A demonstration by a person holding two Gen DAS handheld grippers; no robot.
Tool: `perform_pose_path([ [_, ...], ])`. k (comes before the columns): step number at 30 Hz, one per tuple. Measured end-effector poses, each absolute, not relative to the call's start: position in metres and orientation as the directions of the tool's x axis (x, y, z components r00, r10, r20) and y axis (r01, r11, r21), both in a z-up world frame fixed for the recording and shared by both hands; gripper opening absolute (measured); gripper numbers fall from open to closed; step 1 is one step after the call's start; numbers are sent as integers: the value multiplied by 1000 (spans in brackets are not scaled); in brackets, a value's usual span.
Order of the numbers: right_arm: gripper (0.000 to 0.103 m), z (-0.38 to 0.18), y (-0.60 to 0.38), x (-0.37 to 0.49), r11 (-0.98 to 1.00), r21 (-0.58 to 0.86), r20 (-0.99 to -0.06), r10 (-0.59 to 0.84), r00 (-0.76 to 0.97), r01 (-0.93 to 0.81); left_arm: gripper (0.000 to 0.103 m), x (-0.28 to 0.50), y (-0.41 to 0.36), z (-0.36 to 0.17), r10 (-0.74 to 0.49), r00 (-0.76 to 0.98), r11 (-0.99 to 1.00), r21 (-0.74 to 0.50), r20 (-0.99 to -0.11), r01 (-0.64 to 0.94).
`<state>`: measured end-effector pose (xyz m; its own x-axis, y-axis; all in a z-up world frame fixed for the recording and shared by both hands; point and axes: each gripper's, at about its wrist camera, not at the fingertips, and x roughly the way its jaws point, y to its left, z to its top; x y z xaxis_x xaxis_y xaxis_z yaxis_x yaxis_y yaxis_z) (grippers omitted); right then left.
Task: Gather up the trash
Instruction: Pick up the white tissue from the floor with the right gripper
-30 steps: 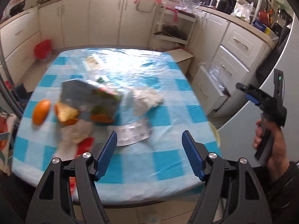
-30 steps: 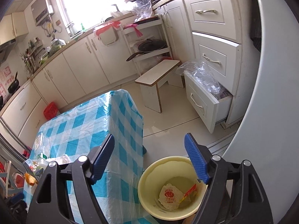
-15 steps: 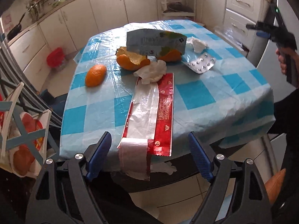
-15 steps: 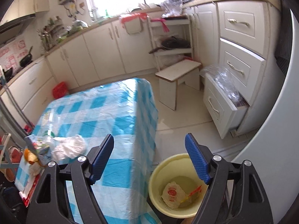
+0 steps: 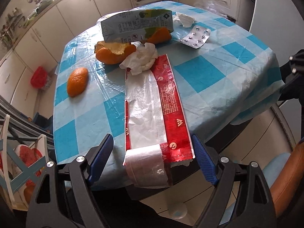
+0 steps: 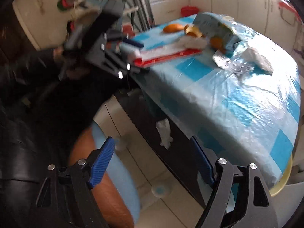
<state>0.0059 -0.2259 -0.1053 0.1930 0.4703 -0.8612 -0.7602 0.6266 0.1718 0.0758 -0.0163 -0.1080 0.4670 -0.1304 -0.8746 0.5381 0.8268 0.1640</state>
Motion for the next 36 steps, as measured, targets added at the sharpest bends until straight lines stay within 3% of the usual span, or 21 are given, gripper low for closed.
perform_pose_path([
  [2, 78, -144, -188, -4, 551, -40, -923, 298, 242, -833, 80, 76, -14, -108, -145, 465, 829, 149, -873, 538],
  [5, 78, -197, -153, -14, 399, -160, -952, 181, 249, -903, 80, 77, -9, -107, -172, 461, 836, 119, -871, 536],
  [8, 77, -235, -136, -10, 341, -115, -967, 174, 183, -933, 80, 77, -8, -107, -184, 466, 838, 109, -866, 535],
  [10, 83, -247, -132, 15, 405, -5, -962, 248, 116, -914, 79, 77, -7, -106, -196, 467, 839, 99, -862, 535],
  [13, 83, -285, -126, 49, 465, 67, -969, 243, 54, -883, 78, 79, -4, -105, -222, 461, 844, 68, -859, 533],
  [19, 83, -396, -72, 34, 304, -70, -991, 85, 100, -950, 70, 83, 4, -102, -246, 458, 857, 29, -854, 515],
  [24, 83, -466, -36, 42, 344, -86, -994, 27, 102, -935, 61, 87, 4, -98, -215, 463, 876, 40, -860, 481],
  [34, 82, -523, 0, 88, 525, 17, -1000, 23, -5, -851, 45, 104, 4, -95, -173, 447, 909, 31, -878, 415],
  [36, 72, -533, -1, 94, 545, 47, -999, 23, -41, -837, 42, 108, 5, -94, -179, 436, 914, 15, -882, 405],
])
